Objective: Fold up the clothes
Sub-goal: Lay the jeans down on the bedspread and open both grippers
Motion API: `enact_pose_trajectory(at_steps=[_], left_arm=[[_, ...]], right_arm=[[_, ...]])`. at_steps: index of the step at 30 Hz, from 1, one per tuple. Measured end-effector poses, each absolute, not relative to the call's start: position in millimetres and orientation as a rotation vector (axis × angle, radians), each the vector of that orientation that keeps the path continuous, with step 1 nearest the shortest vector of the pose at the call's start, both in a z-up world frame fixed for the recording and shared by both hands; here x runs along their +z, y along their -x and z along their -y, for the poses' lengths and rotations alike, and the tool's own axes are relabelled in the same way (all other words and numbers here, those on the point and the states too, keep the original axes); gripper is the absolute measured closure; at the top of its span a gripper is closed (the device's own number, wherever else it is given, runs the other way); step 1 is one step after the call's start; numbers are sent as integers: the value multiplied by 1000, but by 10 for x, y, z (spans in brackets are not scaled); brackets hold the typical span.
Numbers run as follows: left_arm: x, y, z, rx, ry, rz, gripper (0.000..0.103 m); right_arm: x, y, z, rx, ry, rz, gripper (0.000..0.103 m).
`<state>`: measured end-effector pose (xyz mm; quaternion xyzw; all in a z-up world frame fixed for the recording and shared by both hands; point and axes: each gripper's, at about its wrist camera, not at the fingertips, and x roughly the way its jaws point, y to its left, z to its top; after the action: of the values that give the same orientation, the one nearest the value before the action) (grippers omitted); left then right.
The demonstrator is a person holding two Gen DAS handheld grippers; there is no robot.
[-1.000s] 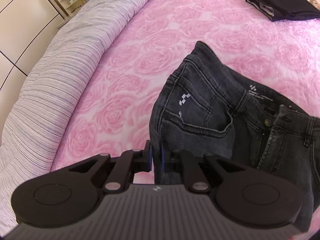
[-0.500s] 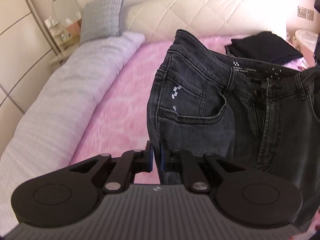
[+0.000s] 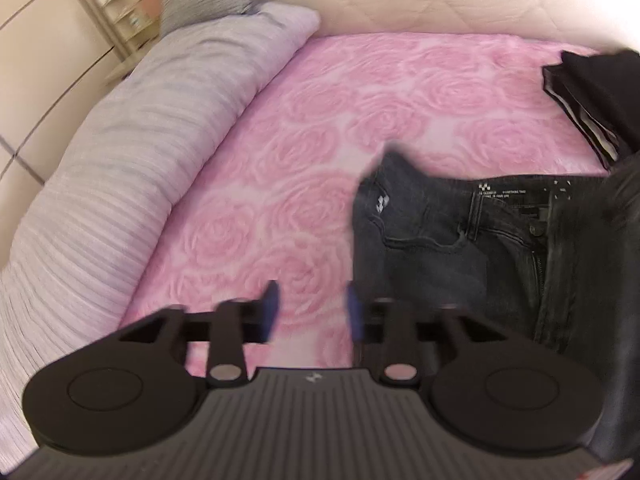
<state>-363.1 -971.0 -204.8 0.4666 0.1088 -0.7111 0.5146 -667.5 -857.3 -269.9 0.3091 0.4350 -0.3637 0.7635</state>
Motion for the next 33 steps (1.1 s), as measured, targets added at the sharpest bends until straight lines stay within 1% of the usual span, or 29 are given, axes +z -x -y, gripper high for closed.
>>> enact_pose_trajectory(at_steps=[5, 6, 8, 10, 12, 14, 18, 22, 24, 27, 28, 30, 33], left_arm=[[-1938, 3139, 9128, -1671, -1105, -279, 61], [-1899, 3009, 8978, -1656, -1107, -282, 60], [-1783, 2690, 8611, -1612, -1106, -310, 57], [-1699, 2359, 8196, -1557, -1114, -325, 51], [-1646, 2023, 7748, -1507, -1133, -346, 47], [-1651, 1725, 7265, -1483, -1180, -353, 45], [-1842, 1285, 6293, -1558, -1311, -320, 42], [-2170, 951, 5569, -1710, -1385, -321, 42], [-2293, 827, 5329, -1770, -1409, -270, 42], [-2409, 636, 5117, -1808, -1402, -150, 41], [-2443, 539, 5120, -1787, -1379, -124, 41], [-2480, 346, 5195, -1747, -1337, -93, 41], [-2560, 309, 5296, -1818, -1432, 82, 40]], right_arm=[[-2584, 6633, 8321, -846, -584, -910, 50], [-2530, 6584, 8226, -841, -575, -885, 50], [-2436, 6415, 8026, -805, -563, -847, 46], [-2379, 6169, 7809, -740, -569, -823, 39], [-2362, 5880, 7594, -672, -581, -817, 39], [-2385, 5520, 7331, -594, -596, -832, 39], [-2481, 4735, 6802, -475, -559, -917, 39], [-2825, 4090, 6371, -439, -559, -1096, 39], [-2955, 3862, 6193, -442, -570, -1152, 39], [-3018, 3571, 6048, -438, -591, -1174, 39], [-3018, 3479, 6019, -435, -589, -1178, 39], [-2999, 3310, 5990, -433, -587, -1189, 35], [-2994, 3133, 5970, -441, -582, -1204, 35]])
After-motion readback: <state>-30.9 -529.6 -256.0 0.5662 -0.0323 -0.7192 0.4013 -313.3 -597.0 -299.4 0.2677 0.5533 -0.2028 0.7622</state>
